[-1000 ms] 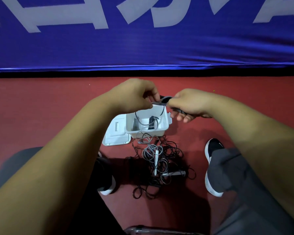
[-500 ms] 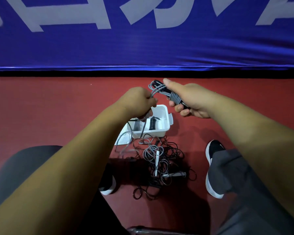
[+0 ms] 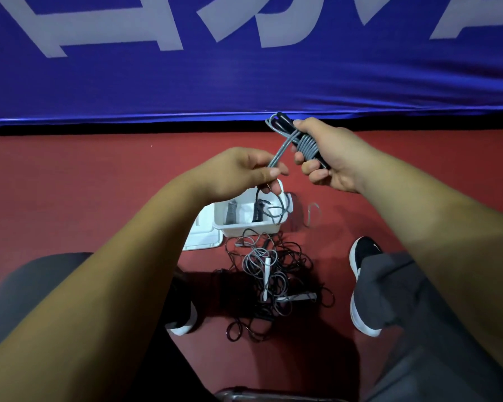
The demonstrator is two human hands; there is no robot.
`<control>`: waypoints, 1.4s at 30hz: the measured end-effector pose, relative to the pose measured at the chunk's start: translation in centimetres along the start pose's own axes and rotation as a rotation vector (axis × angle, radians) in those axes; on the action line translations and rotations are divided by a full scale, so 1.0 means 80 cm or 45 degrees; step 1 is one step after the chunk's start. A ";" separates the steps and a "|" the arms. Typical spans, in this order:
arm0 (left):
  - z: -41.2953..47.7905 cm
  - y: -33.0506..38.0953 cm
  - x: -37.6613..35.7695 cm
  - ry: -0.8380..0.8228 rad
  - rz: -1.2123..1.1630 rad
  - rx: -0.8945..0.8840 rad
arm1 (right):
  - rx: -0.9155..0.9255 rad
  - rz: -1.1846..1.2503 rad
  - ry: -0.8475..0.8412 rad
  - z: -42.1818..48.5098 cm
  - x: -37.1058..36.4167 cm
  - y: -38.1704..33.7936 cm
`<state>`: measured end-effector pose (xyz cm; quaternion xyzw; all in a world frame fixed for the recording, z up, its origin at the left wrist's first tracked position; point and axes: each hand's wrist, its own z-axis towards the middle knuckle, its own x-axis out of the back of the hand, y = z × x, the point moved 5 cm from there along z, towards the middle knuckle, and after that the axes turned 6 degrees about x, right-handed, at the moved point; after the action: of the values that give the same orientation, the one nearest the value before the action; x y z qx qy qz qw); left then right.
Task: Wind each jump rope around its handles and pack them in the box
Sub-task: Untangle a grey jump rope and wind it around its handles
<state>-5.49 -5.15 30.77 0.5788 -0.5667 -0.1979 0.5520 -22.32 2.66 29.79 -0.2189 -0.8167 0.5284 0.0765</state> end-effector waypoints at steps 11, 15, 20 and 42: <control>0.004 -0.022 0.010 0.076 0.266 0.192 | 0.111 -0.017 -0.261 -0.019 -0.020 -0.005; 0.010 -0.029 0.022 0.196 0.370 0.225 | 0.143 -0.068 -0.329 -0.028 -0.029 -0.002; 0.015 -0.032 0.034 0.322 0.409 0.172 | 0.137 -0.156 -0.446 -0.038 -0.041 0.004; 0.007 -0.002 0.005 0.282 0.776 0.019 | 0.131 -1.498 -0.296 -0.001 -0.011 0.047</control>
<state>-5.77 -5.75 30.58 0.4046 -0.6518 0.0448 0.6399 -20.46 3.59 26.57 0.3330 -0.7771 0.4567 0.2770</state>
